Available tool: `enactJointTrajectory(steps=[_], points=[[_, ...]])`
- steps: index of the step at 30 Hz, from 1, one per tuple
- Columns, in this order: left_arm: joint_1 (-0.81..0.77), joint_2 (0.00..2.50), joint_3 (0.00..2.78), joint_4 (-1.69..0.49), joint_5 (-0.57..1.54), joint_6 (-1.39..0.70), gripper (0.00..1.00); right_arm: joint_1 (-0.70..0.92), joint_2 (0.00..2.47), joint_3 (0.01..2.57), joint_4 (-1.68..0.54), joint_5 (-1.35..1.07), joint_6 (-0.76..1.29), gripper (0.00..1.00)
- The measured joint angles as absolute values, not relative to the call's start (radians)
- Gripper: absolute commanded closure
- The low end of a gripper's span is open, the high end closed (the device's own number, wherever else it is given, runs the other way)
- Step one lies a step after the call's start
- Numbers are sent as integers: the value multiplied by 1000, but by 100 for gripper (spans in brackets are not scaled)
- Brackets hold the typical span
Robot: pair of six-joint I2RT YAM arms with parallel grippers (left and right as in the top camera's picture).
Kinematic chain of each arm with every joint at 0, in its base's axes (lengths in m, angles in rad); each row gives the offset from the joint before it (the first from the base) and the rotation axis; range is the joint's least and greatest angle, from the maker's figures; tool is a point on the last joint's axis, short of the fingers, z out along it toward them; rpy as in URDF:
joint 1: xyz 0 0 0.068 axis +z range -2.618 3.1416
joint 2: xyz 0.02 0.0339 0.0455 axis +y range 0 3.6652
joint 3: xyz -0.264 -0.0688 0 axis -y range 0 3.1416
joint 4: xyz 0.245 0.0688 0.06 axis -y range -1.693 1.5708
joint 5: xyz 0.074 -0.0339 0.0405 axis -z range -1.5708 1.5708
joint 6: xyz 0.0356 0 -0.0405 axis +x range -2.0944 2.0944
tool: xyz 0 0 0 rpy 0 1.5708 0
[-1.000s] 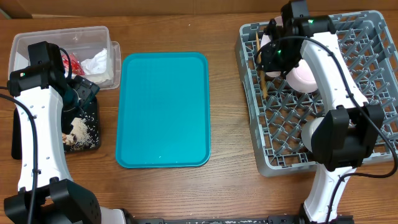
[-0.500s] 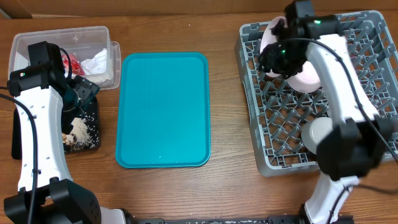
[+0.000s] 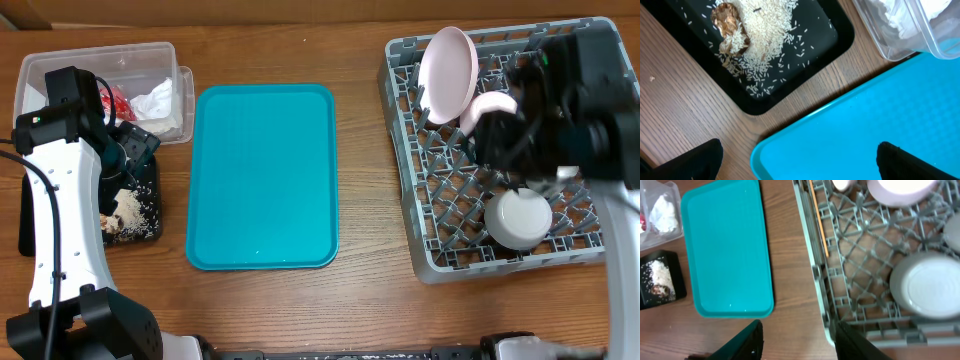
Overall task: Sort waste into correct bins and load items into the dishwasher
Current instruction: 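Release the stick along the rack's left edge and withdraw right gripper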
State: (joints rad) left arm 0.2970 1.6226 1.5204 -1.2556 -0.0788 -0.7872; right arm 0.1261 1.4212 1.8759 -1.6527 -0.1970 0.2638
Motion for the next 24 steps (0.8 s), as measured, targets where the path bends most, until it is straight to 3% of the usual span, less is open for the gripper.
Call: enactJointTrajectory(steps=[4,5,12,24], points=[[297,1623,1520,-1256,-78,-788,0,126,1224,1692,-1606,-194,289,46],[297,1623,1520,-1256,-78,-787,0,126,1163,1632,-1576,-194,302,0],[297,1623,1520,-1256,-79,-787,0,126,865,1275,-1446,-194,426,0],[297,1623,1520,-1256,-78,-787,0,126,851,1099,-1425,-186,583,0]])
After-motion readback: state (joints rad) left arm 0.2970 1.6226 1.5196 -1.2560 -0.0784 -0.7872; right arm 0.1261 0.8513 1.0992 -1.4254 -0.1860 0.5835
